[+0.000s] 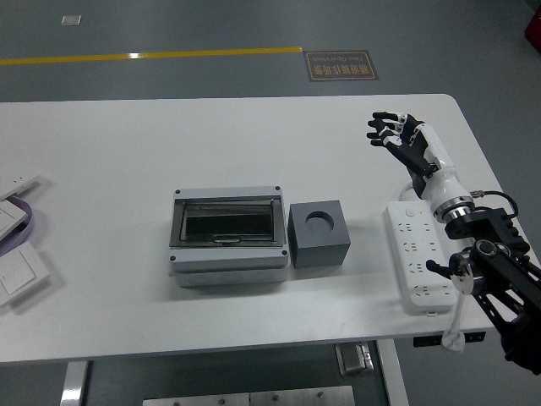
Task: Pick up the cylinder from the cube,place it in the box,flap close box
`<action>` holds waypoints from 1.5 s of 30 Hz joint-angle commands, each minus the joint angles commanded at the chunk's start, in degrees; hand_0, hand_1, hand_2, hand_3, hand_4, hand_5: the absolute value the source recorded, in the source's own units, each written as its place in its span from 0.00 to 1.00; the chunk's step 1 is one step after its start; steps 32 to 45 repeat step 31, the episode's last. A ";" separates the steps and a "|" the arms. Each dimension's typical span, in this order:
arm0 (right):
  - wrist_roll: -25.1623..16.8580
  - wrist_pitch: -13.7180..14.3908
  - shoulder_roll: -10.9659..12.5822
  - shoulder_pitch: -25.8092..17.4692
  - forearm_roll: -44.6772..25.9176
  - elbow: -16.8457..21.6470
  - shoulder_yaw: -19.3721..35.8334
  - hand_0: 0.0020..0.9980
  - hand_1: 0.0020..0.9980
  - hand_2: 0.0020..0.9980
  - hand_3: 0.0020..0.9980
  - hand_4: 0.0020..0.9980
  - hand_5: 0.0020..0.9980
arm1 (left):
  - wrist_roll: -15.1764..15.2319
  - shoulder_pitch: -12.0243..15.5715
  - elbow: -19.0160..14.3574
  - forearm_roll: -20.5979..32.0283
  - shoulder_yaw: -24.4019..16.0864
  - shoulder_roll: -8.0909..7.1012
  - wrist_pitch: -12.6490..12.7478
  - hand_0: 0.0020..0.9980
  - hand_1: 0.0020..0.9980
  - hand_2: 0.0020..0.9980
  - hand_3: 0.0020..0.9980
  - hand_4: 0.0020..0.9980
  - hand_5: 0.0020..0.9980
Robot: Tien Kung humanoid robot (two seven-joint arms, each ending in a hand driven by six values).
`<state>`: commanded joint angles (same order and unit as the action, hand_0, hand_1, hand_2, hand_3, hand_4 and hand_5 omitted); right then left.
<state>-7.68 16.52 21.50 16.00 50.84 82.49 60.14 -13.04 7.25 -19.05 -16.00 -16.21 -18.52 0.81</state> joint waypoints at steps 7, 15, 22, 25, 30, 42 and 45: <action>-1.87 -1.08 -0.22 0.59 0.41 -0.43 -1.89 0.73 0.66 0.68 0.66 0.72 0.26 | -0.57 0.33 0.15 0.97 0.48 -0.29 -0.87 0.61 0.56 0.58 0.63 0.73 0.27; -6.09 2.45 -0.22 1.37 -0.92 -0.32 -3.56 0.71 0.66 0.67 0.66 0.63 0.00 | 2.19 -0.39 0.34 0.82 0.48 0.73 1.40 0.63 0.60 0.62 0.65 0.72 0.26; -8.31 6.91 -3.10 2.19 -1.89 -2.65 -6.54 0.71 0.66 0.67 0.64 0.65 0.00 | 2.68 -0.77 0.53 0.98 1.18 1.28 1.72 0.62 0.58 0.61 0.64 0.73 0.27; -8.81 7.81 -4.54 2.61 -2.01 -3.31 -7.08 0.71 0.66 0.67 0.64 0.65 0.00 | 2.82 -1.09 0.60 1.06 1.57 1.31 1.74 0.62 0.58 0.61 0.64 0.73 0.27; -9.61 8.95 -4.52 3.15 -0.45 -3.27 -8.35 0.71 0.66 0.67 0.63 0.66 0.00 | 3.00 -1.55 0.70 1.36 2.19 1.19 1.87 0.62 0.59 0.60 0.64 0.74 0.28; -9.59 9.21 -4.37 3.16 0.35 -3.16 -8.46 0.71 0.66 0.67 0.63 0.66 0.00 | 3.01 -1.62 0.68 1.40 2.32 1.20 1.88 0.62 0.59 0.60 0.64 0.74 0.28; -9.59 9.21 -4.37 3.16 0.35 -3.16 -8.46 0.71 0.66 0.67 0.63 0.66 0.00 | 3.01 -1.62 0.68 1.40 2.32 1.20 1.88 0.62 0.59 0.60 0.64 0.74 0.28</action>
